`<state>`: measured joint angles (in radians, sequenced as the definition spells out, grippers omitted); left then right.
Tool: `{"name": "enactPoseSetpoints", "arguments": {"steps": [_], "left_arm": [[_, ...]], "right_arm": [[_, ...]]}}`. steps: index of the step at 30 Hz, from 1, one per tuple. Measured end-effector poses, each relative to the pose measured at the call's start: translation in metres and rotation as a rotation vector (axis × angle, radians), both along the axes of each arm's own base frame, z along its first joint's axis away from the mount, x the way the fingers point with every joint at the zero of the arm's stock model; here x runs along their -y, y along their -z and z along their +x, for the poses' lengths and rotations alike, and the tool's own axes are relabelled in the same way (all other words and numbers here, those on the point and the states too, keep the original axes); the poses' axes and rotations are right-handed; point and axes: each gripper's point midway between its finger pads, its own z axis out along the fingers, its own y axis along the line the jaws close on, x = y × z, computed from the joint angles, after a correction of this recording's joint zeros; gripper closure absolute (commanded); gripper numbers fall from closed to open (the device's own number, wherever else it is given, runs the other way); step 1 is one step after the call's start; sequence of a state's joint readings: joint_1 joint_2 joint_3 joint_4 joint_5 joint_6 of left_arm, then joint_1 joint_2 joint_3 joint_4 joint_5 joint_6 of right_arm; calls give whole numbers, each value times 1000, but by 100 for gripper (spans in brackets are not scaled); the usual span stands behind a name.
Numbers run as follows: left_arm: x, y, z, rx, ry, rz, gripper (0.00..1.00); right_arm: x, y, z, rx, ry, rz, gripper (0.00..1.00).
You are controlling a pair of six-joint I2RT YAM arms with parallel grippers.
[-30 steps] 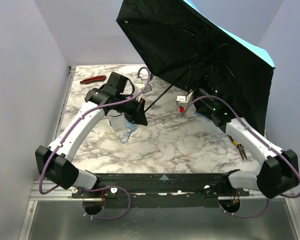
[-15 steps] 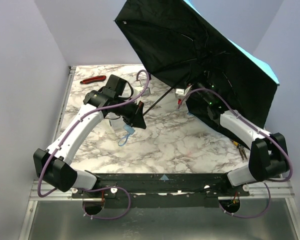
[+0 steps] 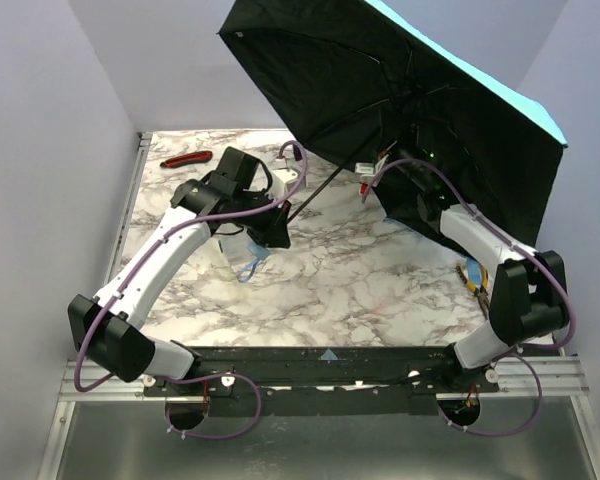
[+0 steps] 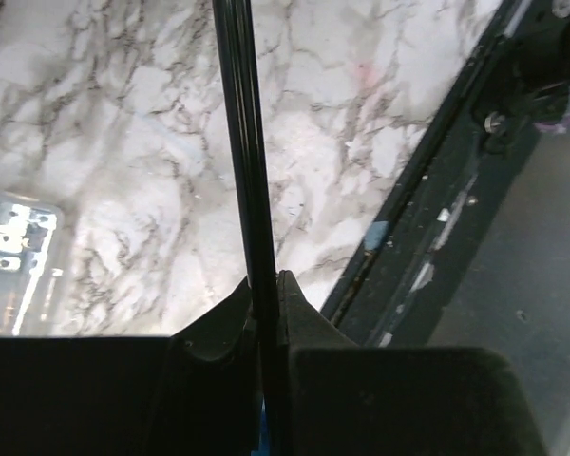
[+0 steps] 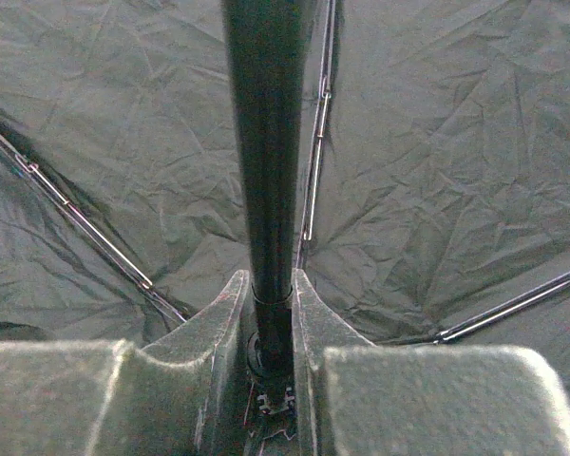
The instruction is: Open the umbrella
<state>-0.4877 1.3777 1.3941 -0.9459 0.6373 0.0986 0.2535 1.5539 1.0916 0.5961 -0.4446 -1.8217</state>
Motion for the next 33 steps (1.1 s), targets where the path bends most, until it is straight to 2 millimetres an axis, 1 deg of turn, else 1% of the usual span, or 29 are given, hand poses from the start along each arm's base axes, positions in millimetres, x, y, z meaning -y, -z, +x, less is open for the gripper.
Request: {"name": "enactPoseSetpoints", "arguments": {"steps": [2,5,7,9,10,12,13,15,18,19,22,26,28,33], "left_arm": [[1,2,4,30,4,39,86],[4,9,9,73,33,116,84],[2,14,8,74,41,155,81],[4,23,9,58,61,206,79],[4,26,10,52,64,222,80],[3,32,10,41,73,265,84],[2,34,10,38,77,278,84],[1,36,10,41,85,293,82],[0,39,11,53,92,302,74],[1,39,11,56,94,300,72],[2,44,12,54,89,297,73],[5,40,14,39,75,296,75],[8,39,16,31,73,299,72],[18,42,20,30,79,301,71]], "right_arm": [[0,-6,3,14,-3,2,100],[5,-22,4,45,0,7,100],[6,-33,4,74,-12,4,100],[5,-41,2,101,-24,-6,100],[5,-43,1,111,-27,-13,100],[4,-43,0,119,-31,-25,100],[3,-42,0,119,-32,-30,100],[3,-42,0,121,-35,-37,100],[2,-42,0,123,-35,-39,100],[2,-42,-1,123,-38,-39,100],[0,-40,-1,116,-47,-46,100],[4,-37,-5,106,-32,-48,100],[10,-41,-9,109,-15,-46,100],[17,-56,-20,131,-1,-42,100]]}}
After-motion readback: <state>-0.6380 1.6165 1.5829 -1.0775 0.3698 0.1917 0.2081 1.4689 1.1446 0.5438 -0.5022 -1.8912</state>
